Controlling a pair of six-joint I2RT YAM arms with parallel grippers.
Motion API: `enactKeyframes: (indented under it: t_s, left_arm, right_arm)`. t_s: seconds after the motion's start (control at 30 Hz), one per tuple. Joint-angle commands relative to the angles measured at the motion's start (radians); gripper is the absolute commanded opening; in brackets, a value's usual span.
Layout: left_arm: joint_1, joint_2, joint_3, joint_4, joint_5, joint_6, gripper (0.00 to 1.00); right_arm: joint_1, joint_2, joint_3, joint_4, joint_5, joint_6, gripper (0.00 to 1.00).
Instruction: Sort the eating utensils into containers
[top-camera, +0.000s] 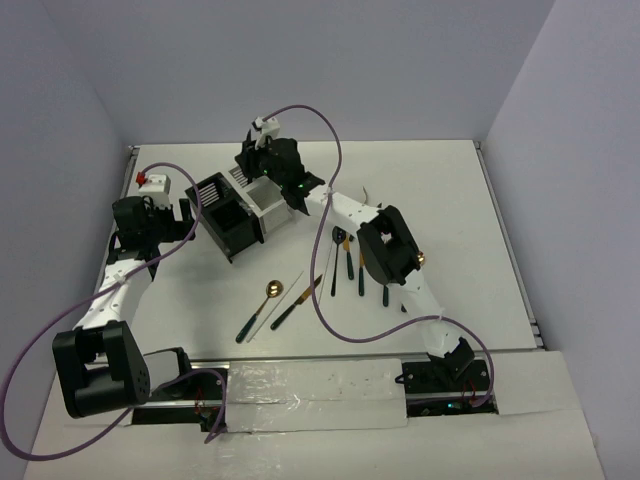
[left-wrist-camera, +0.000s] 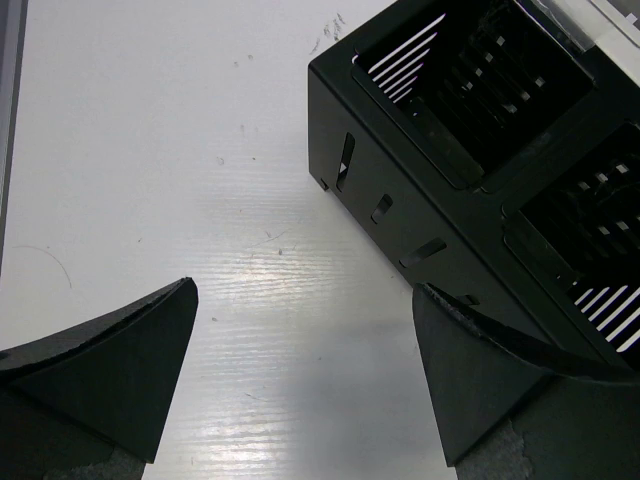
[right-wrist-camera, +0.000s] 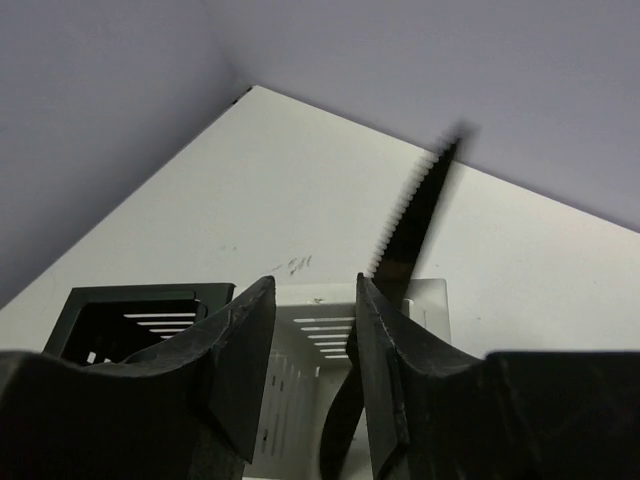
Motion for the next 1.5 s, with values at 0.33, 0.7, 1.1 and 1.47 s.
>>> enactKeyframes:
  t_s: [0.33,0.7,1.1,1.47]
  left_arm:
    - [0.006,-0.037,0.033,0.016,-0.012,0.019,0.99]
    - [0.006,-0.056,0.030,-0.006,0.032,0.035,0.99]
    - [0.006,-0.074,0.020,-0.006,0.061,0.039,0.99]
    - [0.006,-0.080,0.018,-0.006,0.069,0.038,0.99]
  right_arm:
    - [-0.008,-0.478,-0.160,-0.351,-0.058,-0.085,0.78]
    - [-0.299,-1.045,-0.755,-0.842,0.012,0.088,0.84]
    - [-0.530,-1.077,-1.079,-1.144,0.218,0.183,0.62]
    - [-0.550,-0.852,-1.183,-1.137,0.083,0.206,0.56]
